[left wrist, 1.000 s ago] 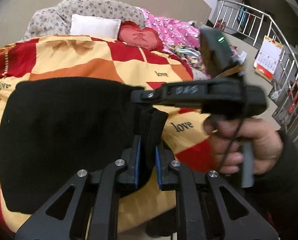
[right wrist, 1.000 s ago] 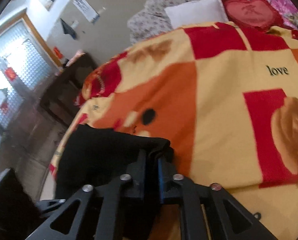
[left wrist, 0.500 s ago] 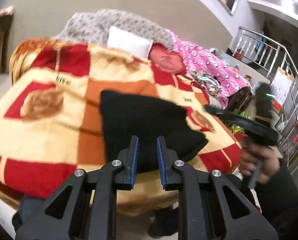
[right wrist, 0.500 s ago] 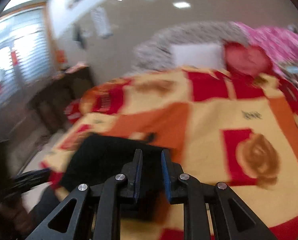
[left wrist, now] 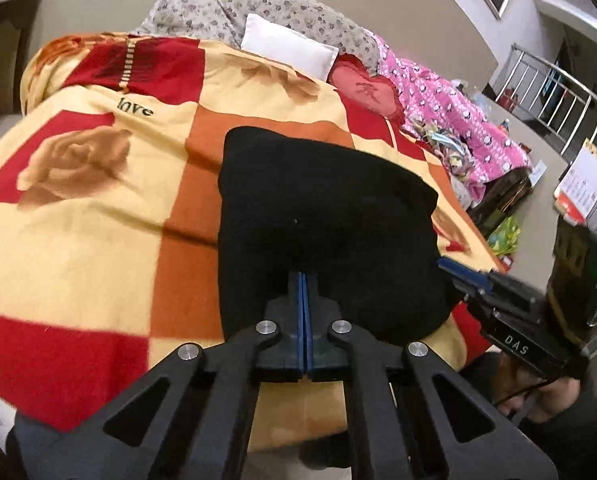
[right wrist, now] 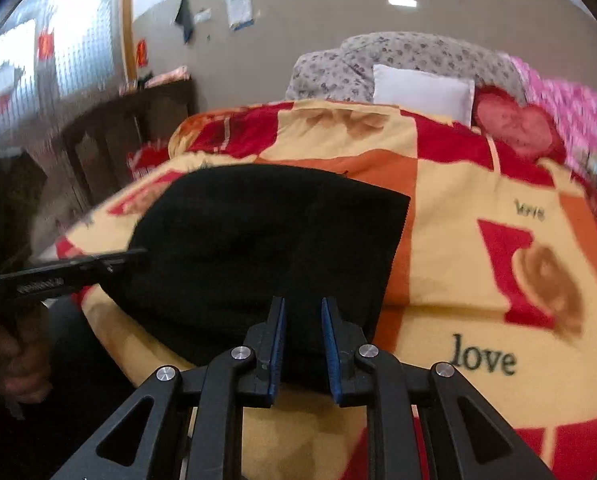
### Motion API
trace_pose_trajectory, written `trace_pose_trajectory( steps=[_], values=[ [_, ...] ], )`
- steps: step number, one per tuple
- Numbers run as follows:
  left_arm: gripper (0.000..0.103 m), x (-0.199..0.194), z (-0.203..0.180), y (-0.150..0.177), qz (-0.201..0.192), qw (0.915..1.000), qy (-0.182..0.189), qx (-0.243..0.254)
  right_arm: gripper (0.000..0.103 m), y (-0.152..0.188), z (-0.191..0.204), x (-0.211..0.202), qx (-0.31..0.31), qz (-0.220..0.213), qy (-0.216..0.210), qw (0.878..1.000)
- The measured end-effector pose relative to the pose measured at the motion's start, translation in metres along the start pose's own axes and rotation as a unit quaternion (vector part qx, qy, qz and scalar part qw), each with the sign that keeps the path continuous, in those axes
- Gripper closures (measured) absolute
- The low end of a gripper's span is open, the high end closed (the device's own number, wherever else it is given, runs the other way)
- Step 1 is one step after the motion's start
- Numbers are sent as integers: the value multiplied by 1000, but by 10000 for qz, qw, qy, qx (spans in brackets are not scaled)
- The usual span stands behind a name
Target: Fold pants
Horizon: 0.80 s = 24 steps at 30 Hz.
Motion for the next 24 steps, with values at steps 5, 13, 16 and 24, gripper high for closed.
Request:
trace_pose_trajectory(
  steps=[5, 13, 16, 24],
  values=[
    [101, -23, -16, -39, -453, 9986, -72, 272, 87, 0, 6, -2, -16, 8, 29, 10000],
    [101, 48, -1, -66, 239, 9957, -814, 366, 87, 0, 7, 1, 59, -44, 25, 10000],
    [100, 59, 5, -72, 400, 9947, -925, 193, 87, 0, 6, 1, 58, -40, -15, 10000],
    [101, 45, 3, -67, 367, 9941, -1004, 164, 87, -36, 4, -26, 367, -301, -99, 9988]
  ],
)
Point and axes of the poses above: each gripper's, at about its wrist camera, not at the fingertips, and x roughly the way its jaws point, z to its left, y to its underside, the point moved 6 cm from there along x, roughly the way its jaws point, and after that the axes turned 7 degrees about -y, right-handed, at the moved point
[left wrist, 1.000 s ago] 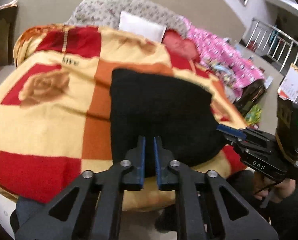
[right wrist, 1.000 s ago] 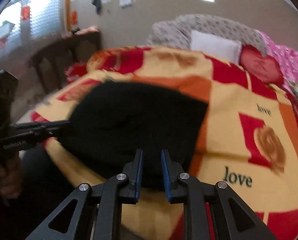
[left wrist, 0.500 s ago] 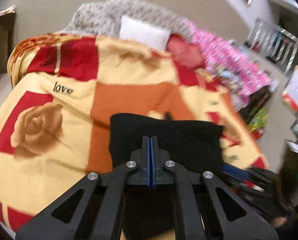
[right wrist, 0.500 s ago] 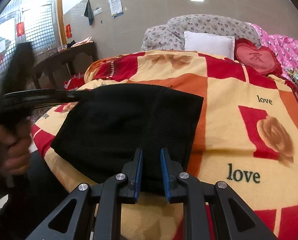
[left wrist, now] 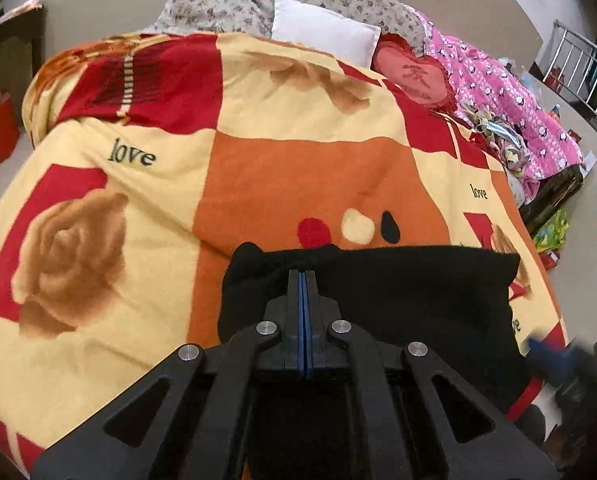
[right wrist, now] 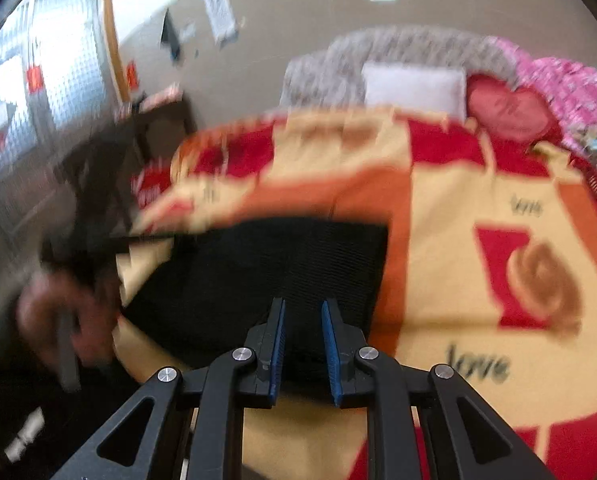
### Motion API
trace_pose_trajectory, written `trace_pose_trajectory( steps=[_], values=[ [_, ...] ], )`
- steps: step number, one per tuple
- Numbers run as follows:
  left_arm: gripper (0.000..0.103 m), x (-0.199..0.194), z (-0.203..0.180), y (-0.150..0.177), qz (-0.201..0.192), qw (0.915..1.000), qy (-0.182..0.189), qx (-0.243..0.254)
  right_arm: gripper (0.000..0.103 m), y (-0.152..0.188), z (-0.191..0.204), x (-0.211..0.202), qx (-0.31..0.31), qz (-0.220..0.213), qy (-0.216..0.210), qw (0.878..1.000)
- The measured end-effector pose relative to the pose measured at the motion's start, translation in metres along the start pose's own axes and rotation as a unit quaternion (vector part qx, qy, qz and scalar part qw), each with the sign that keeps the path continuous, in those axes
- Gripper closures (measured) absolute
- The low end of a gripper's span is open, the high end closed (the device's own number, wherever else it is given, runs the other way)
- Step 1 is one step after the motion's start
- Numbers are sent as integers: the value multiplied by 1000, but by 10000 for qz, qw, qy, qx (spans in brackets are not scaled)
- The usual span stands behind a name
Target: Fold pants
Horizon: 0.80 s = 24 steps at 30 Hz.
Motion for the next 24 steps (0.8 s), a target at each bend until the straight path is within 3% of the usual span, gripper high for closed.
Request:
trace_pose_trajectory(
  steps=[1, 3, 7, 10, 13, 17, 19, 23, 24],
  values=[
    [101, -2, 1, 0, -27, 10000, 14, -39, 86, -15, 4, -4, 24, -210, -51, 9998],
    [101, -8, 3, 1, -108, 9996, 108, -250, 86, -32, 12, 7, -49, -196, -162, 9997],
    [101, -15, -1, 5, -318, 9994, -7, -169, 86, -48, 35, 72, -560, 376, -5, 9977],
    [101, -8, -6, 8, -365, 9993, -72, 2, 88, -33, 18, 120, -614, 1147, 441, 9905],
    [101, -3, -9, 6, -474, 9987, -149, 126, 88, -30, -3, 129, -193, 965, 217, 9949],
    [101, -5, -7, 4, -349, 9993, -115, 55, 89, -33, -5, 122, -84, 897, -165, 9958],
    [101, -15, -7, 4, -378, 9992, -59, 92, 89, -40, -12, 92, 36, 438, -414, 9982],
    [101, -48, -9, 11, -736, 9971, 139, 145, 88, -47, -40, 46, 167, -79, 133, 9997],
    [101, -52, -11, 14, -782, 9966, 195, 178, 88, -44, -40, 44, 145, -68, 24, 9999]
  ],
)
Point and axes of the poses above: each gripper's, at about its wrist camera, not at the fingertips, and x roughly the way its jaws point, z to its left, y to its underside, the point moved 6 cm from there along x, roughly the way its jaws point, and after that the axes turned 7 degrees about -y, right-handed, at the moved point
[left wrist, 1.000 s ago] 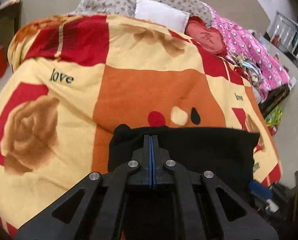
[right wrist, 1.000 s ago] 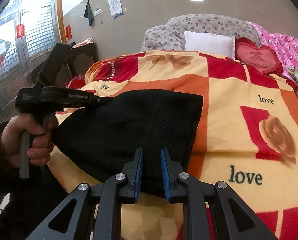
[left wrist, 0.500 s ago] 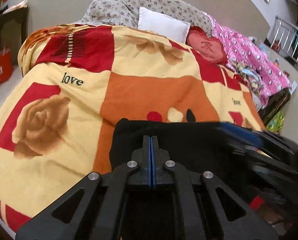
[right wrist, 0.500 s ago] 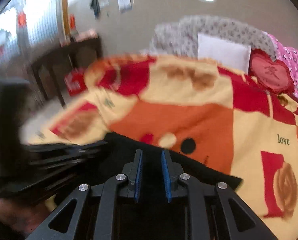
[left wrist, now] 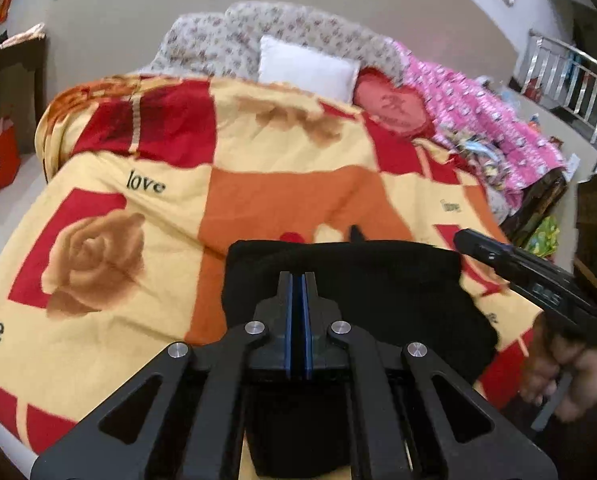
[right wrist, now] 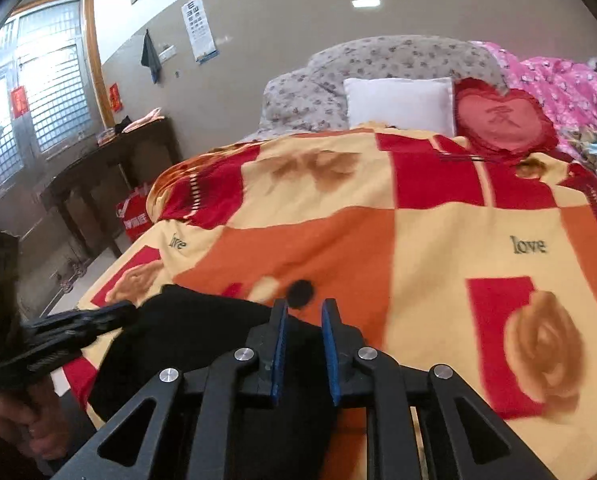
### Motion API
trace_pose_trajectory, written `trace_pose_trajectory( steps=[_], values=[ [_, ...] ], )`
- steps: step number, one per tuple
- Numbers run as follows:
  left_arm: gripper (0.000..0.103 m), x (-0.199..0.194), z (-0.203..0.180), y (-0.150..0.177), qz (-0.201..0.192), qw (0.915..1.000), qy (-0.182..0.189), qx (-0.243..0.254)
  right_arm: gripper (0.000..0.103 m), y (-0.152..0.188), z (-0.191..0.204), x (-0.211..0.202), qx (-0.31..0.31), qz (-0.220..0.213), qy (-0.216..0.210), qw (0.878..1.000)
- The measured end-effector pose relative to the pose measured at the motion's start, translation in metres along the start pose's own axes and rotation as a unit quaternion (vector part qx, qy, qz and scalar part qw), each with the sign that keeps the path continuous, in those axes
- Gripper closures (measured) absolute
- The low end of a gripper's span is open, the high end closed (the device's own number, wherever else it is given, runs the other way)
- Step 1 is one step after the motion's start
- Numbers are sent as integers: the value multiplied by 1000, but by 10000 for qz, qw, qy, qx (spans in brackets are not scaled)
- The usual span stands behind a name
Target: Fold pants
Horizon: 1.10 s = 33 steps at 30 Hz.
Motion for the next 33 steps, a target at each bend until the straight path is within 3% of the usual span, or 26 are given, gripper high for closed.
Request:
trace_pose_trajectory(
  steps=[2, 4, 8, 11, 13, 15, 17, 18, 21, 22, 23, 25, 27, 29, 33],
  values=[
    [101, 5, -8, 10, 136, 9998, 63, 124, 88, 9, 5, 8, -186, 195, -155, 9995],
    [101, 21, -10, 20, 368, 9992, -32, 180, 87, 25, 0, 33, -387, 696, 186, 9966],
    [100, 29, -12, 18, 341, 9989, 15, 328, 85, 29, -22, 40, 478, 525, -224, 9972],
    [100, 25, -7, 14, 473, 9985, 171, 199, 85, 28, -17, 28, 451, 575, -204, 9971],
    [100, 13, 3, 11, 416, 9989, 201, 47, 81, 28, -19, 6, 694, 328, -241, 9968],
    [87, 3, 17, 8, 278, 9994, 150, -134, 72, 34, -24, -8, 945, 215, -355, 9947],
    [41, 2, 28, 10, 249, 9991, 149, -298, 60, 48, -28, -15, 1254, 278, -538, 9903],
    [39, 6, 31, 12, 298, 9981, 293, -458, 60, 55, -29, -11, 1410, 391, -647, 9871],
    [39, 27, 25, 25, 891, 9895, 863, -738, 59, 70, -32, 0, 1940, 433, -1110, 9737],
    [39, 33, 22, 29, 1013, 9865, 1012, -792, 59, 77, -33, 7, 2390, 498, -1521, 9577],
    [38, 36, 20, 29, 919, 9849, 1176, -882, 55, 74, -31, 7, 2329, 336, -1494, 9604],
    [39, 37, 18, 28, 896, 9850, 1179, -886, 55, 73, -24, 11, 2140, 456, -1435, 9652],
    [49, 37, 20, 26, 920, 9838, 1151, -1018, 57, 72, -26, 11, 2248, 475, -1497, 9617],
    [64, 34, 24, 25, 910, 9832, 1137, -1102, 68, 70, -26, 8, 2302, 351, -1666, 9581],
    [67, 34, 18, 5, 730, 9886, 1039, -806, 70, 43, -25, -3, 2052, 9, -1734, 9632]
  ],
)
Point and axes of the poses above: each gripper's, at about its wrist camera, not at the fingertips, and x roughly the way its jaws point, z to its left, y to its underside, the point moved 6 cm from there along x, roughly the way its jaws point, and after that the axes turned 7 degrees about -y, right-handed, at the moved point
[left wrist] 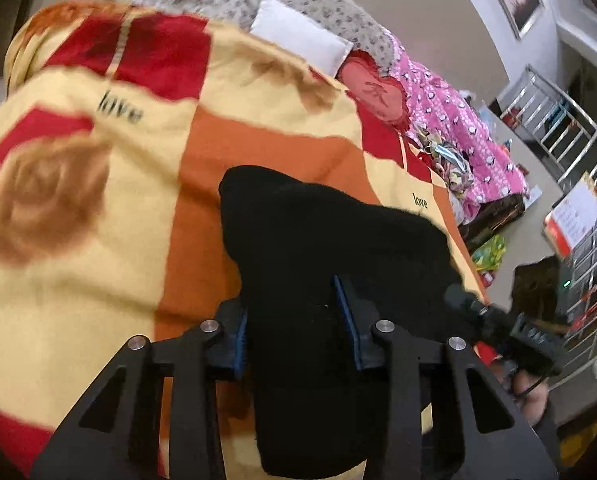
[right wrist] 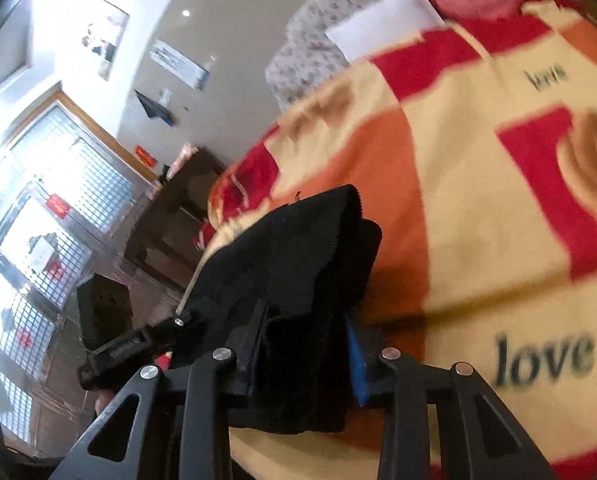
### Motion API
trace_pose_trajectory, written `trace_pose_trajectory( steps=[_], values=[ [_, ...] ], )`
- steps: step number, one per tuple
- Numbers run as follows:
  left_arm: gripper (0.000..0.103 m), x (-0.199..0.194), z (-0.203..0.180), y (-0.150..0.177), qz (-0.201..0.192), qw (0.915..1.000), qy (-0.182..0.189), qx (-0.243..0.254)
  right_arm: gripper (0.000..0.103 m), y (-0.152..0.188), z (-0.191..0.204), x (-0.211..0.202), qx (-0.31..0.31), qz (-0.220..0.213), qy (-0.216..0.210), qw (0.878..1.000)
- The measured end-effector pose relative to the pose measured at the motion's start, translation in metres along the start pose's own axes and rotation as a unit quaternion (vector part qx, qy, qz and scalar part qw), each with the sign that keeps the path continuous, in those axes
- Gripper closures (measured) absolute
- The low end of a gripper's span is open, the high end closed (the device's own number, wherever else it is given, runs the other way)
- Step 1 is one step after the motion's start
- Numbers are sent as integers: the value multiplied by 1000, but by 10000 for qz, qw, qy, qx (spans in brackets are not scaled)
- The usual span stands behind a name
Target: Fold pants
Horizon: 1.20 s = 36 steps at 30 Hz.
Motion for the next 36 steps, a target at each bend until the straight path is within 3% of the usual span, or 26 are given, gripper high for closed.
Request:
trace_pose_trajectory(
  steps=[4, 6, 7, 9, 12, 14, 16, 18, 19, 20, 22, 24, 26, 36],
  values=[
    [66, 24, -9, -35, -116, 9996, -69, 256, 70, -41, -11, 8, -50, -209, 205, 9996],
    [64, 48, -4, -38, 218, 9986, -344, 323, 69, -44, -30, 20, 229, -14, 387, 9990],
    [54, 54, -1, -36, 292, 9982, -442, 289, 68, -39, -45, 30, 518, 237, 617, 9965],
    [49, 50, -1, -36, 171, 9971, -601, 433, 65, -34, -51, 30, 734, 241, 627, 9950],
    [49, 33, -4, -36, -72, 9934, -920, 679, 66, -37, -34, 12, 374, 14, 991, 9944],
    [49, 12, -10, -37, -442, 9882, -1197, 851, 66, -41, -9, -3, -253, -279, 1296, 9908],
    [49, -2, -20, -34, -717, 9843, -1254, 1014, 66, -38, 21, -10, -1109, -420, 1625, 9796],
    [49, -7, -33, -26, -844, 9792, -1419, 1183, 66, -30, 48, 1, -2113, -176, 1972, 9572],
    [50, -2, -36, -24, -796, 9780, -1496, 1215, 68, -23, 56, 10, -2505, -6, 2150, 9440],
    [57, 9, -39, -20, -657, 9762, -1632, 1267, 68, -15, 60, 18, -2828, 168, 2336, 9301],
    [61, 27, -36, -12, -455, 9700, -1991, 1318, 68, -4, 50, 25, -2905, 347, 2556, 9215],
    [61, 41, -39, -8, -364, 9649, -2157, 1451, 68, 2, 24, 35, -2629, 607, 2555, 9284],
    [61, 39, -39, -6, -356, 9619, -2262, 1496, 68, 5, 15, 37, -2664, 426, 2449, 9313],
    [61, 39, -40, -6, -317, 9632, -2256, 1426, 67, 6, 20, 38, -2720, 368, 2472, 9293]
  ],
)
Point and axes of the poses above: each gripper's, at about its wrist camera, not at the fingertips, and x roughly the way its jaws point, z to its left, y to its underside, the point moved 6 cm from there along x, roughly the way its jaws point, and after that the axes turned 7 degrees about -y, right-handed, at the moved point
